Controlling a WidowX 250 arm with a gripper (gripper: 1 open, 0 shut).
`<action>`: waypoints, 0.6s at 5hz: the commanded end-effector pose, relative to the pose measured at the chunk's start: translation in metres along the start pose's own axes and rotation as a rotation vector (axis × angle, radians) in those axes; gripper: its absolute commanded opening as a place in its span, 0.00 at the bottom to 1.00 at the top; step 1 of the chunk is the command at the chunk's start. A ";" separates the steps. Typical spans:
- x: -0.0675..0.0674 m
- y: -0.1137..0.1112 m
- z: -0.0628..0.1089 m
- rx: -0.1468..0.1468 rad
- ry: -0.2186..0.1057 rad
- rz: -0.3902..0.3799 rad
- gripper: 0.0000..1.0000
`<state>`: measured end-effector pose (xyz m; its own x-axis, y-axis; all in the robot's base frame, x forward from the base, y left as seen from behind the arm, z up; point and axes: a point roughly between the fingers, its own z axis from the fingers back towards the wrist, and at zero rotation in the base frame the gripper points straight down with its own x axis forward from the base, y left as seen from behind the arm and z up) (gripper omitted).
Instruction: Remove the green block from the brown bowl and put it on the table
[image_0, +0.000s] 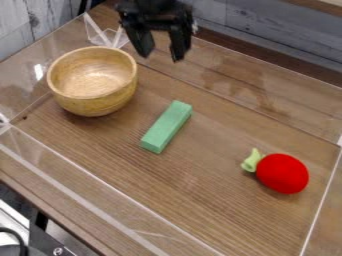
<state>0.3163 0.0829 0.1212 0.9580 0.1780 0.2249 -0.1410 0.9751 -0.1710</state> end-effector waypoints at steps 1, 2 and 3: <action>0.017 0.013 0.029 0.021 -0.105 0.023 1.00; 0.015 0.016 0.024 0.024 -0.102 0.016 1.00; 0.010 0.013 0.019 0.009 -0.088 0.010 1.00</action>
<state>0.3173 0.0980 0.1250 0.9445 0.2001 0.2606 -0.1581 0.9721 -0.1735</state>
